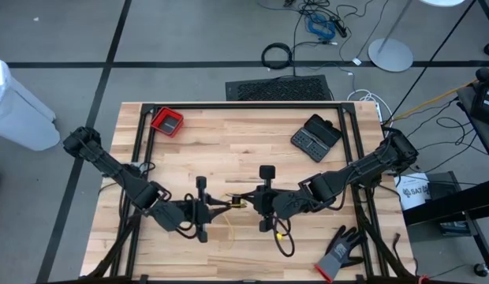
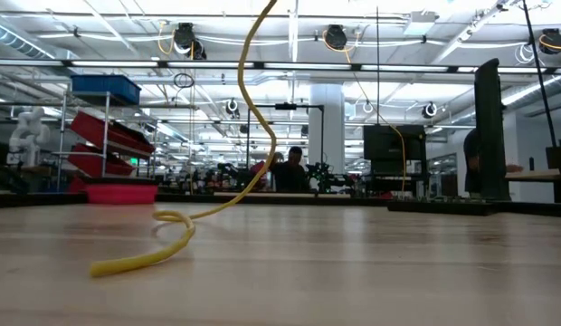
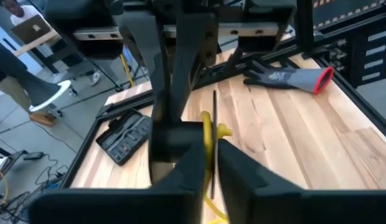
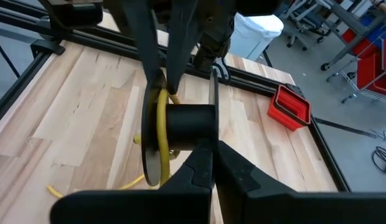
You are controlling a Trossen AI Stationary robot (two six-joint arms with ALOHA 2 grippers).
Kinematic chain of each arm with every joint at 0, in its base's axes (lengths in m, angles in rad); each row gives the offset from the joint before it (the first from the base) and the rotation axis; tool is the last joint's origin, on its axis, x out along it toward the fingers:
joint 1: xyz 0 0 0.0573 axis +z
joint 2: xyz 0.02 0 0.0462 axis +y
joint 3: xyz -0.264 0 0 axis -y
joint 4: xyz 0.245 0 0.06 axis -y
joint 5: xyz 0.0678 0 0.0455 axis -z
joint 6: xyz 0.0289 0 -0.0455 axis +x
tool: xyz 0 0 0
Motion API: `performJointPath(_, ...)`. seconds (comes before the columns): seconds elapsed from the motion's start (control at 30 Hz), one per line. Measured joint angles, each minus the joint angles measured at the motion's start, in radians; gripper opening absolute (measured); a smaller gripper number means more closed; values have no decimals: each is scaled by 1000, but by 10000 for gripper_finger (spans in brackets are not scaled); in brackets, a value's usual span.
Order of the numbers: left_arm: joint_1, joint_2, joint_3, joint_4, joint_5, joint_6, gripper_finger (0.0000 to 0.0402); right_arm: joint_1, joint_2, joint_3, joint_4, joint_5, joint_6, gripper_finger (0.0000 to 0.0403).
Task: Coil cords
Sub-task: Uncoil the yellow cable wire from the spool
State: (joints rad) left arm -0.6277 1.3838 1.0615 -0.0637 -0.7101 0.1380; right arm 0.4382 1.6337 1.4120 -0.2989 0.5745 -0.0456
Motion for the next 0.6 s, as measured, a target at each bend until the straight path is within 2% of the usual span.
performJointPath(0.07, 0, 0, 0, 8, 0, 1, 10, 0, 0, 0, 0, 0, 0, 0)
performJointPath(0.37, -1, 0, 0, 6, -16, 1, 4, 2, 0, 0, 0, 3, 0, 5)
performJointPath(0.6, 0, 0, 0, 3, -27, 9, 2, 19, -22, 0, -12, 10, 47, 73)
